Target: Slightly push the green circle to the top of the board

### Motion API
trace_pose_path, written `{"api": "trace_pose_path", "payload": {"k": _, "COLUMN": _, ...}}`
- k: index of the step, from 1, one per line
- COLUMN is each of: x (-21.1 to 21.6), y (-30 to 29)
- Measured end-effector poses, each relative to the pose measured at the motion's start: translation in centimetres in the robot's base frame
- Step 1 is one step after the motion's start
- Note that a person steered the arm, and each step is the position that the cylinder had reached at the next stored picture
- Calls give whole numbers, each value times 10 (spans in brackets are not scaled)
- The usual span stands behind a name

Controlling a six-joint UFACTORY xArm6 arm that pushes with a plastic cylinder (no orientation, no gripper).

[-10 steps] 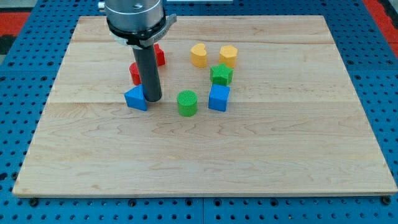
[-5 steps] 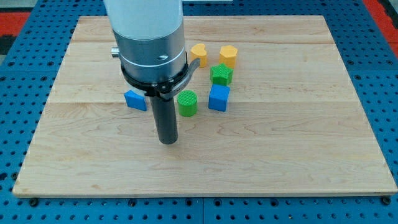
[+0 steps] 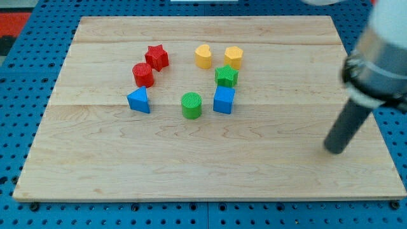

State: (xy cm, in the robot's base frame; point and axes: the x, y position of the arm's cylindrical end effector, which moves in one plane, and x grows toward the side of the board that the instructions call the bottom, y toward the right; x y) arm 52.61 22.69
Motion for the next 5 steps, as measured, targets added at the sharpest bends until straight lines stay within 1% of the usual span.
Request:
{"api": "trace_pose_path", "payload": {"k": 1, "x": -4, "y": 2}}
{"api": "trace_pose_path", "payload": {"k": 2, "x": 2, "y": 2}}
{"api": "trace_pose_path", "payload": {"k": 3, "x": 9, "y": -21}}
{"api": "trace_pose_path", "payload": {"k": 4, "x": 5, "y": -81}}
{"api": "trace_pose_path", "payload": {"k": 5, "x": 2, "y": -157}}
